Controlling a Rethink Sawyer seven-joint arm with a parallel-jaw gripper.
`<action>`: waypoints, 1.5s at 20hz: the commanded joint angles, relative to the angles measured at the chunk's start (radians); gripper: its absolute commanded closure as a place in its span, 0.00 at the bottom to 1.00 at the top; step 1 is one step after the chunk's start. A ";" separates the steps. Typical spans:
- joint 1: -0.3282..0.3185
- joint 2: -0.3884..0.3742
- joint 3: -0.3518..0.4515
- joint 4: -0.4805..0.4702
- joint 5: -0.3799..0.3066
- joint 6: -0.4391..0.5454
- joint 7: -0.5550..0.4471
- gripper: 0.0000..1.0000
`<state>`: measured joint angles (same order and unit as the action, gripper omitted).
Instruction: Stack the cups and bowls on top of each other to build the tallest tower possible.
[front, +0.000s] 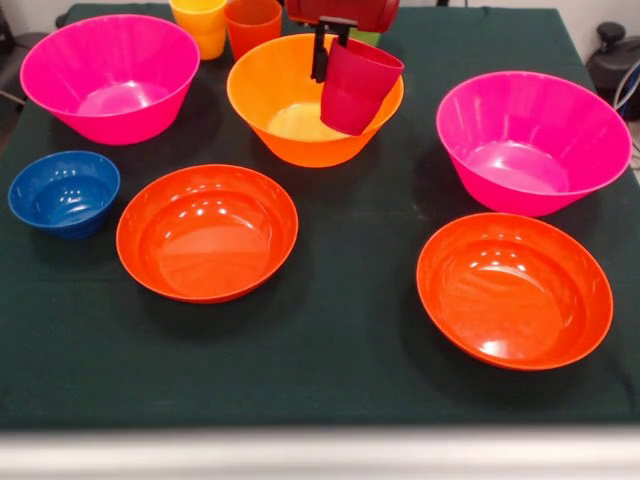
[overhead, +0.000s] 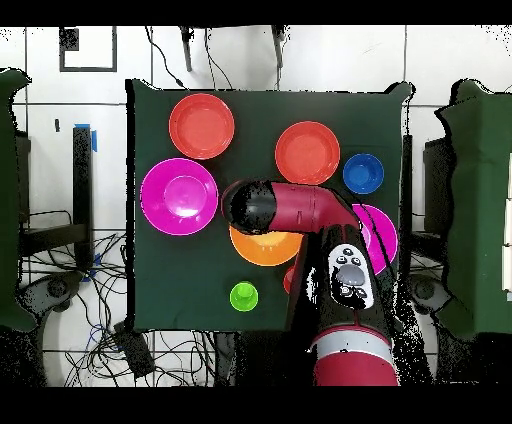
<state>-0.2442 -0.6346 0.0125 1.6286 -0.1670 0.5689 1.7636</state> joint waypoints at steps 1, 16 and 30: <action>0.017 0.040 0.054 0.014 -0.077 0.020 -0.011 1.00; 0.023 0.033 0.048 0.031 -0.103 0.059 -0.038 1.00; 0.017 0.008 0.052 0.121 -0.135 0.017 -0.035 1.00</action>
<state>-0.2387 -0.6465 0.0124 1.6611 -0.2136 0.5687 1.7636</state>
